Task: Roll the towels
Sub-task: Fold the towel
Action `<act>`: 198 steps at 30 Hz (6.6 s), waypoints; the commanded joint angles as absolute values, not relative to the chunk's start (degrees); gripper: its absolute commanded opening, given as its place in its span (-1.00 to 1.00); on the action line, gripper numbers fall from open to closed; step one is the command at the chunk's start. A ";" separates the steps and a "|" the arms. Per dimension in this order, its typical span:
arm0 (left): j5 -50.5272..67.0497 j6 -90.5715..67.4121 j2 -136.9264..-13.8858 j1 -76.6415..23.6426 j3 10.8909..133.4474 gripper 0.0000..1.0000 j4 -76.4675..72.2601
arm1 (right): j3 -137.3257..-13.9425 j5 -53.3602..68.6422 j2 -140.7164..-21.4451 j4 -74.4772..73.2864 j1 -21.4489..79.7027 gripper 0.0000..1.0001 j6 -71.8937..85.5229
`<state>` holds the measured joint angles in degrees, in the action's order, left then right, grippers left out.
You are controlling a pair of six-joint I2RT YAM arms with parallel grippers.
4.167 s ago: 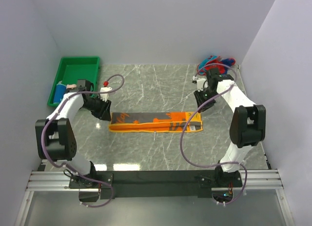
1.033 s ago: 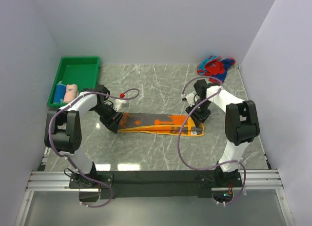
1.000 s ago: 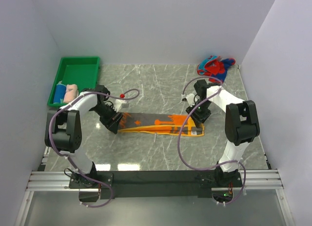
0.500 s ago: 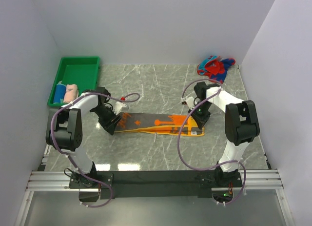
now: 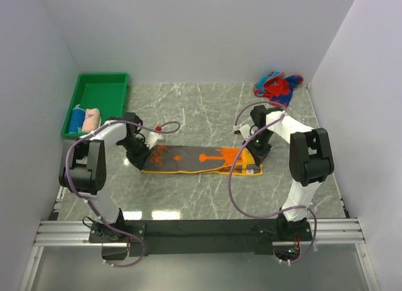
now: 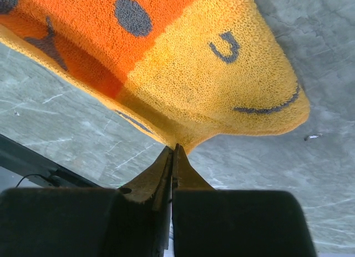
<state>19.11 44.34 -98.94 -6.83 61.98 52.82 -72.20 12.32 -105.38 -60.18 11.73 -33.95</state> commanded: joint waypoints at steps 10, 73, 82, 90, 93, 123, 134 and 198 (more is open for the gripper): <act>19.33 43.07 -96.42 -6.59 58.81 -0.13 52.30 | -73.65 13.97 -104.59 -61.79 11.34 -1.00 -33.40; 23.99 37.36 -95.71 -0.18 61.62 -0.99 52.48 | -71.99 13.01 -101.60 -58.19 8.52 -1.00 -34.54; 23.03 34.72 -97.12 -0.18 60.38 -0.99 49.75 | -70.40 12.92 -102.13 -56.87 9.05 -1.00 -33.92; 22.41 34.89 -96.95 -0.18 62.14 -0.66 51.67 | -70.49 14.94 -100.11 -60.20 9.05 -0.43 -35.24; 23.37 36.82 -94.31 -0.18 63.28 -0.38 53.69 | -71.28 16.52 -97.48 -63.18 9.14 -0.35 -36.65; 17.04 11.16 -112.22 -4.92 76.63 -0.53 32.52 | -72.51 10.89 -111.10 -52.38 7.73 -0.44 -17.66; 21.36 9.93 -109.70 -5.19 79.81 -0.25 37.09 | -77.07 8.10 -109.24 -53.08 3.34 -0.27 -13.89; 25.48 6.42 -92.37 -3.08 69.34 0.80 40.17 | -77.43 1.93 -101.60 -52.81 -2.38 -1.00 -14.06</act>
